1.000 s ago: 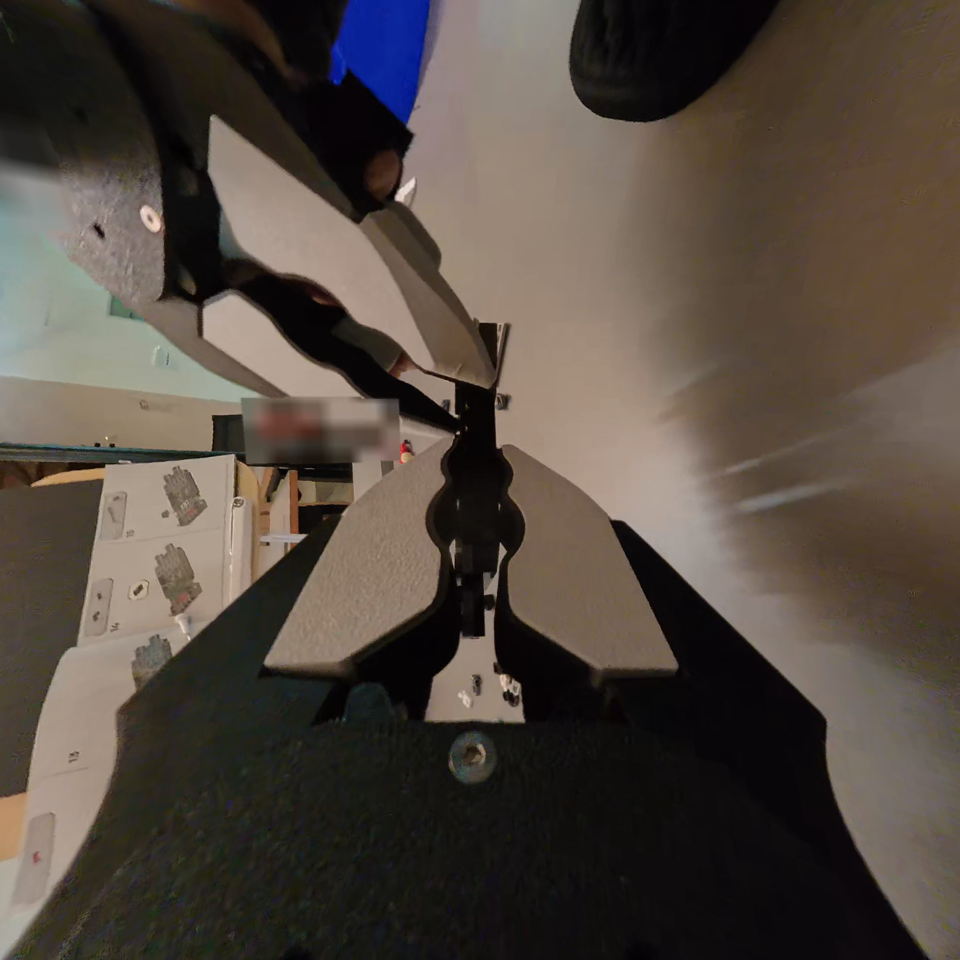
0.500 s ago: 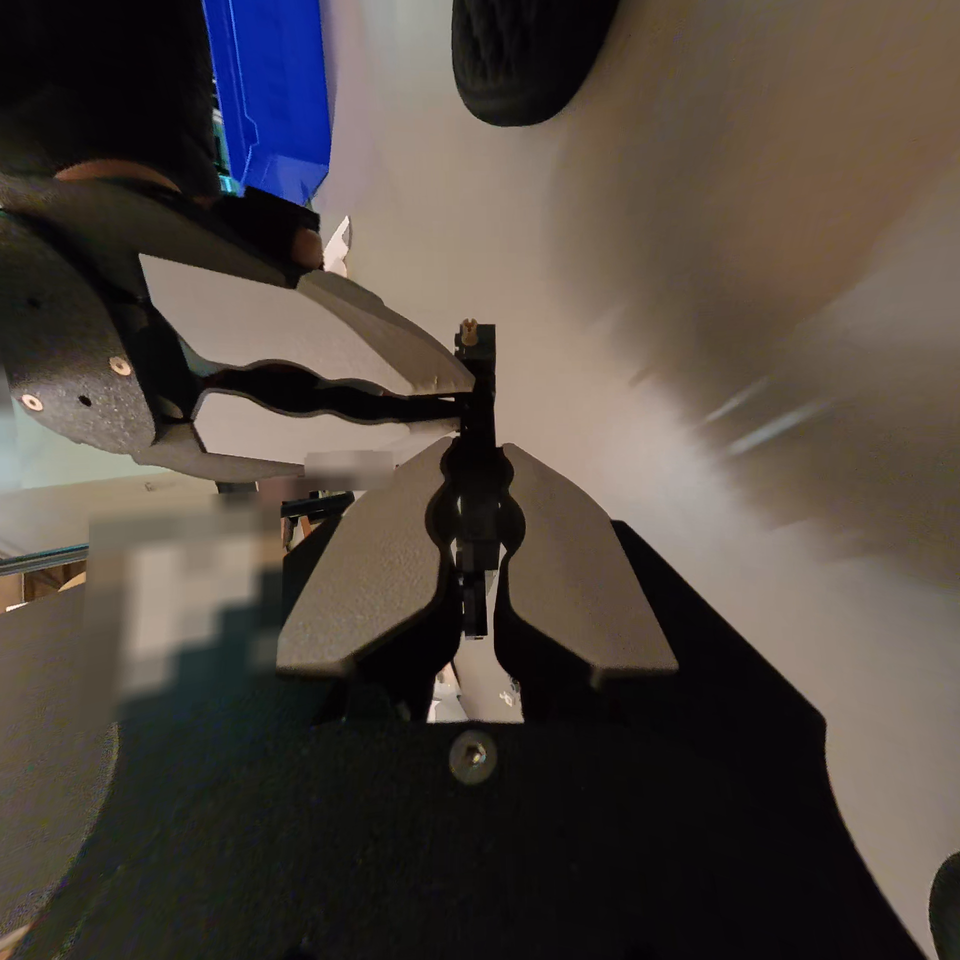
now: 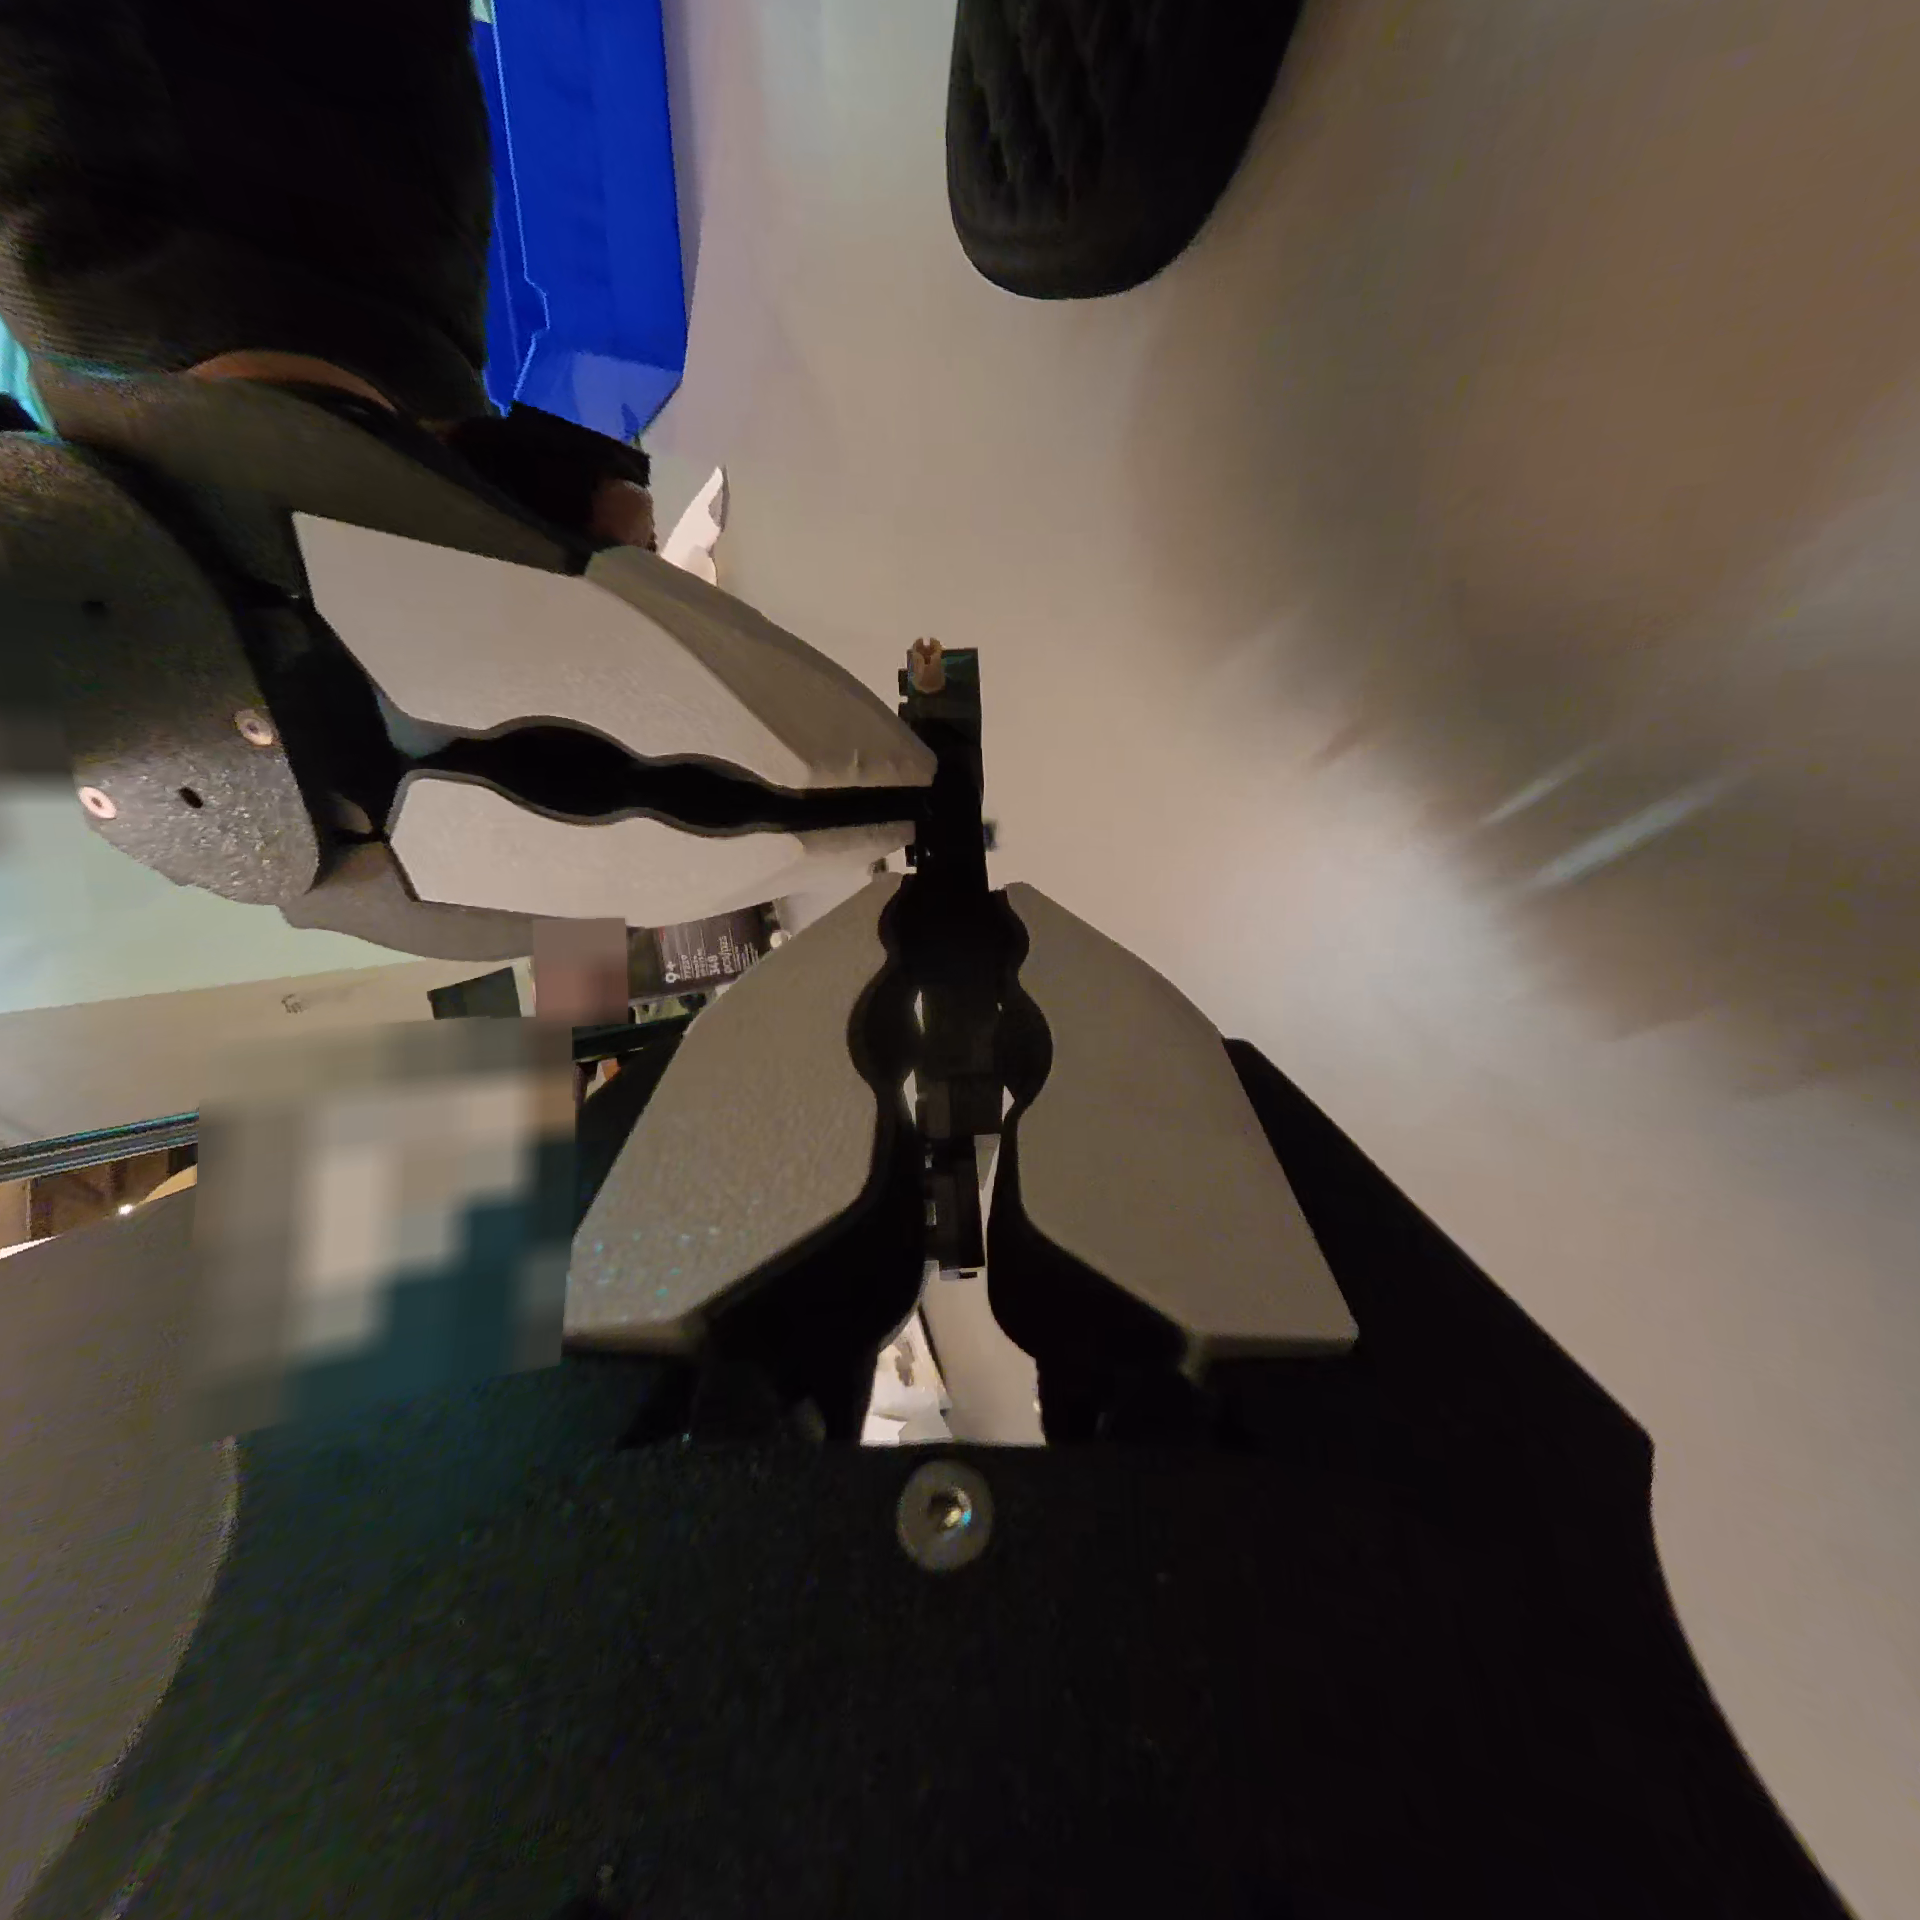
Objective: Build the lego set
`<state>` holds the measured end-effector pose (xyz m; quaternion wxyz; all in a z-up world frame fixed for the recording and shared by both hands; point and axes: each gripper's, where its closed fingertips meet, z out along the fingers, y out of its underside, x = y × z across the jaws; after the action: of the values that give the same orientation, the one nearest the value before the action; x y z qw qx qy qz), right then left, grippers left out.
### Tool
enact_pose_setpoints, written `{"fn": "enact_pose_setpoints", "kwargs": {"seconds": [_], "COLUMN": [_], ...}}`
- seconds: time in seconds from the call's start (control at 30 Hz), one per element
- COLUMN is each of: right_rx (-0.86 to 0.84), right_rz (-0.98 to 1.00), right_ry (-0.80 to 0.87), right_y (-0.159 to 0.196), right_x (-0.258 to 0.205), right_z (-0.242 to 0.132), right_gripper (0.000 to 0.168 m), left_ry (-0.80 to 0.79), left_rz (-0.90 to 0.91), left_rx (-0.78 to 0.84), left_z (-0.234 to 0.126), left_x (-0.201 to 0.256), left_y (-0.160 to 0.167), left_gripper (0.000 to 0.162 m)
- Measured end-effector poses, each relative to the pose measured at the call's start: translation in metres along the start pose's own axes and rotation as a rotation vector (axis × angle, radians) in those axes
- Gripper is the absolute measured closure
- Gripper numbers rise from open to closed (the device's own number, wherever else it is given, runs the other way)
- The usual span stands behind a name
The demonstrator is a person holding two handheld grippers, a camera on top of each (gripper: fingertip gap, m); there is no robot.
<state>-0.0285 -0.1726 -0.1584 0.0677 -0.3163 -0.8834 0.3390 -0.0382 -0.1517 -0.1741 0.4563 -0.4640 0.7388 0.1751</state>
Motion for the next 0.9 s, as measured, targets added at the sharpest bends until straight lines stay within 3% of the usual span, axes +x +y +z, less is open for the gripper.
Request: {"fn": "enact_pose_setpoints", "kwargs": {"seconds": [0.03,0.43,0.57,0.67,0.8,0.9], "right_rx": [0.014,0.165,0.207,0.212,0.218,0.17], "right_rz": [0.006,0.097,0.156,0.131,0.037,-0.024], "right_ry": [-0.008,-0.126,-0.127,-0.115,-0.033,-0.021], "right_y": [-0.002,-0.013,-0.004,-0.006,-0.015,-0.015], "right_x": [-0.001,-0.012,-0.008,-0.011,-0.001,-0.001], "right_z": [-0.001,-0.01,-0.028,-0.02,-0.014,-0.007], "right_gripper": [0.168,0.168,0.168,0.168,0.168,0.158], "left_ry": [0.001,0.004,0.067,0.04,0.057,0.087], "left_rz": [-0.004,-0.039,-0.031,-0.093,-0.101,-0.126], "left_rx": [0.006,0.067,0.067,0.041,0.079,0.12], "left_z": [-0.001,-0.008,-0.009,-0.015,-0.015,-0.017], "left_x": [-0.001,-0.004,0.022,0.012,0.01,0.013], "left_y": [-0.001,-0.011,-0.003,0.013,0.006,0.001], "left_gripper": [0.151,0.15,0.151,0.151,0.151,0.151]}}
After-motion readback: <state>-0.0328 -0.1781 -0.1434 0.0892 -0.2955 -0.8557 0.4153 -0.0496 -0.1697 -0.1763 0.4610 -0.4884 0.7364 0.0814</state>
